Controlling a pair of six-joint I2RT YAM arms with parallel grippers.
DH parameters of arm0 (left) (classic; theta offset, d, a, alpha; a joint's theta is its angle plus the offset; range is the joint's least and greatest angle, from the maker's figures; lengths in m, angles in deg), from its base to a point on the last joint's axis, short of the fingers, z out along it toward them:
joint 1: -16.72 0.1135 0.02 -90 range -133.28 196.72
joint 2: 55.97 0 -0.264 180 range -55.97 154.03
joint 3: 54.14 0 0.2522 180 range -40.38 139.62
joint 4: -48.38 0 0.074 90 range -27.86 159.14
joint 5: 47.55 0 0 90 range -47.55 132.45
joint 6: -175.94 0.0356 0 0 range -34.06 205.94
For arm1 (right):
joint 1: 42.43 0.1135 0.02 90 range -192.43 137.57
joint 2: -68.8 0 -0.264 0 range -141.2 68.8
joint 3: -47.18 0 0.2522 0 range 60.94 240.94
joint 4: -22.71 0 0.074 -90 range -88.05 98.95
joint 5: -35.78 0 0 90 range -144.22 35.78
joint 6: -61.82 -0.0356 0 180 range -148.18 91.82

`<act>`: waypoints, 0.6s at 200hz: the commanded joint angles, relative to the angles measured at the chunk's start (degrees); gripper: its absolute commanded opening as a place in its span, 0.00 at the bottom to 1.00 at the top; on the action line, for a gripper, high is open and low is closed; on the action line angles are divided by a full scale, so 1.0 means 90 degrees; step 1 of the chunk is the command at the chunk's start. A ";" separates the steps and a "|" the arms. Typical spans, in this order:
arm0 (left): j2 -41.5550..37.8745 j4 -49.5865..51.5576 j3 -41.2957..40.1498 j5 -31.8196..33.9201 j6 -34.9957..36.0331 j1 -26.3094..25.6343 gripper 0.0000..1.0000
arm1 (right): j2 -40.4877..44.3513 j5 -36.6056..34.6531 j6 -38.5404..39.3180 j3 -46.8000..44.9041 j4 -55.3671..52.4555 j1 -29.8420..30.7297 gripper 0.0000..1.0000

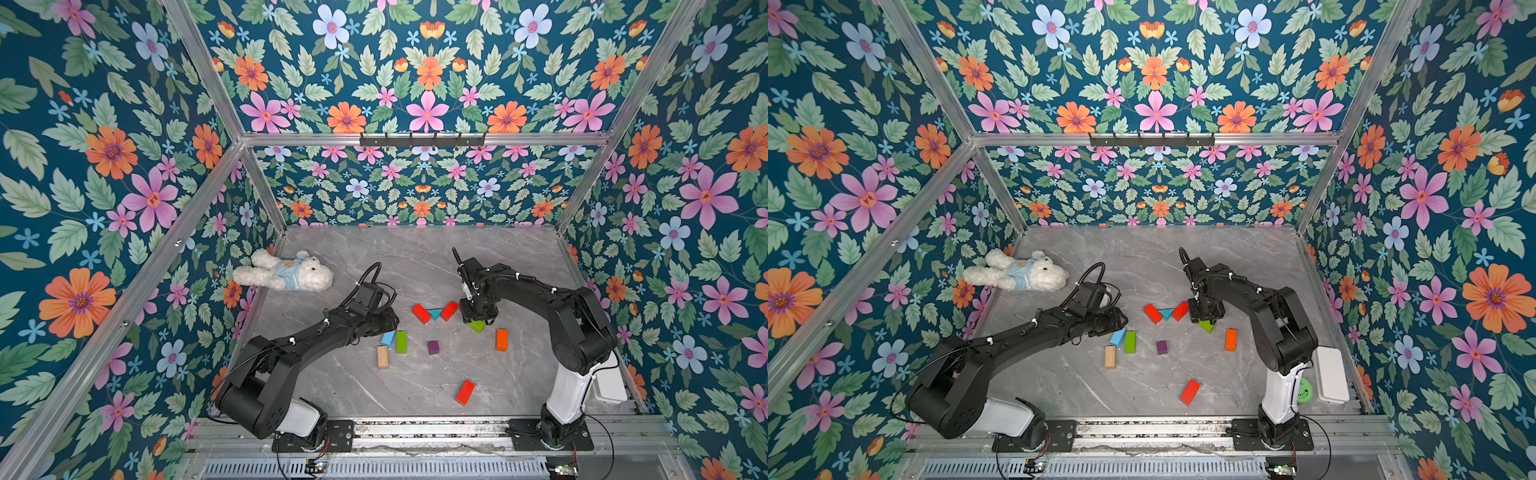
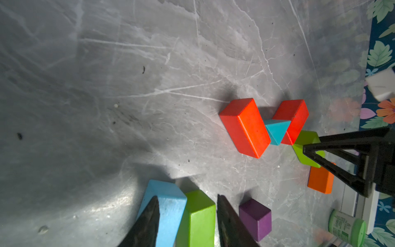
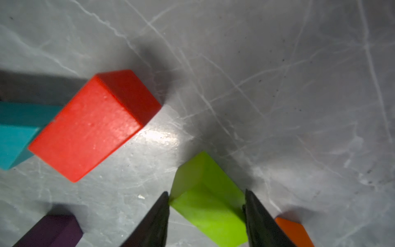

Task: Assemble a heart with building blocks
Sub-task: Assemble the building block at the center of the board.

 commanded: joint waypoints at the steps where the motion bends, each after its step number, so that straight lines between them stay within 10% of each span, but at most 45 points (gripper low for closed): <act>1: -0.0001 0.0047 -0.0003 0.0073 0.0024 0.0007 0.46 | -0.0022 0.0012 0.0151 -0.0036 0.0038 0.0079 0.47; 57: -0.0016 0.0003 -0.0089 0.0076 -0.0009 0.0007 0.46 | -0.0091 -0.0049 0.0162 -0.0028 0.0182 0.0304 0.26; 96: -0.0031 -0.0038 -0.0168 0.0100 -0.0044 0.0007 0.46 | -0.0217 -0.0077 0.0154 0.0170 0.0194 0.0378 0.26; 120: -0.0013 -0.0064 -0.0160 0.0085 -0.0046 0.0007 0.46 | -0.0132 -0.0381 -0.0103 0.0182 0.0056 0.0480 0.45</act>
